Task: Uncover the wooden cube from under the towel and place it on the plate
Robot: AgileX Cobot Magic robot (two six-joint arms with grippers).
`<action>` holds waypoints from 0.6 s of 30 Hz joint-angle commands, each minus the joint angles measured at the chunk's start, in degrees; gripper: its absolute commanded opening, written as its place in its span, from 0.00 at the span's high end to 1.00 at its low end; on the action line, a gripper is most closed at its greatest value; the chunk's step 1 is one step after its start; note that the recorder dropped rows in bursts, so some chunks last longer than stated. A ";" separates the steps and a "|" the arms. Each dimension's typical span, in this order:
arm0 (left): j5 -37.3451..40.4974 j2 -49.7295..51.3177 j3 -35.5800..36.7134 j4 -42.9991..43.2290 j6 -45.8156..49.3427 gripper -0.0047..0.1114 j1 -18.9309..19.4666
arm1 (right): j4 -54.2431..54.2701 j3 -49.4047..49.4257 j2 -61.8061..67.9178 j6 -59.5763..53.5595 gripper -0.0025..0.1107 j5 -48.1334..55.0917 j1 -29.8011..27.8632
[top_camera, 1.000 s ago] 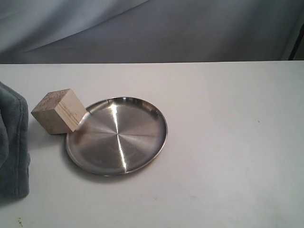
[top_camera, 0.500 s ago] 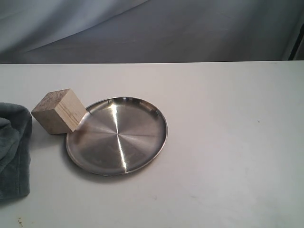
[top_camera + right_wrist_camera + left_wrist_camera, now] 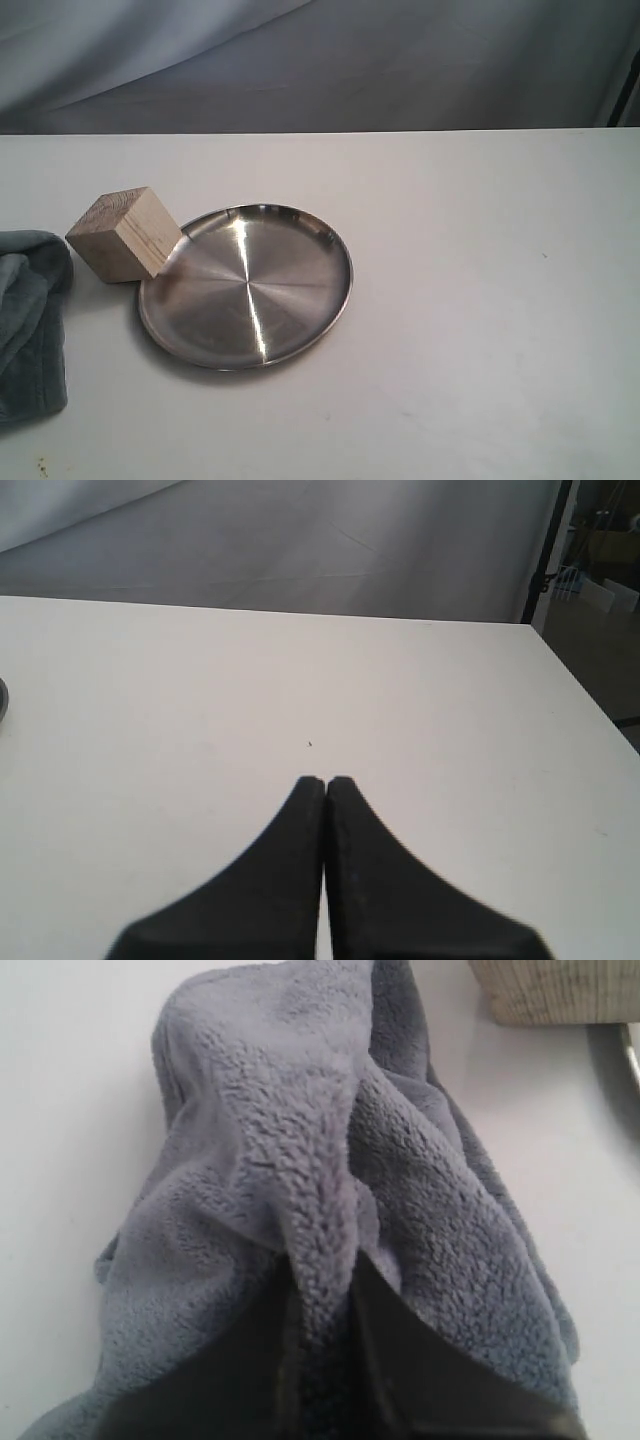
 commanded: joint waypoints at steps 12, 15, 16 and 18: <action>17.12 2.24 3.65 -23.62 27.33 0.96 -1.64 | 0.25 0.23 -0.35 -0.43 0.98 -0.79 0.00; 16.53 2.49 6.79 -22.14 27.69 0.96 -4.13 | 0.25 0.23 -0.35 -0.43 0.98 -0.79 0.00; 15.53 2.49 7.52 -20.66 27.69 0.96 -4.80 | 0.25 0.23 -0.35 -0.43 0.98 -0.79 0.00; 13.76 2.49 8.42 -21.35 27.16 0.96 -5.26 | 0.25 0.23 -0.35 -0.43 0.98 -0.79 0.00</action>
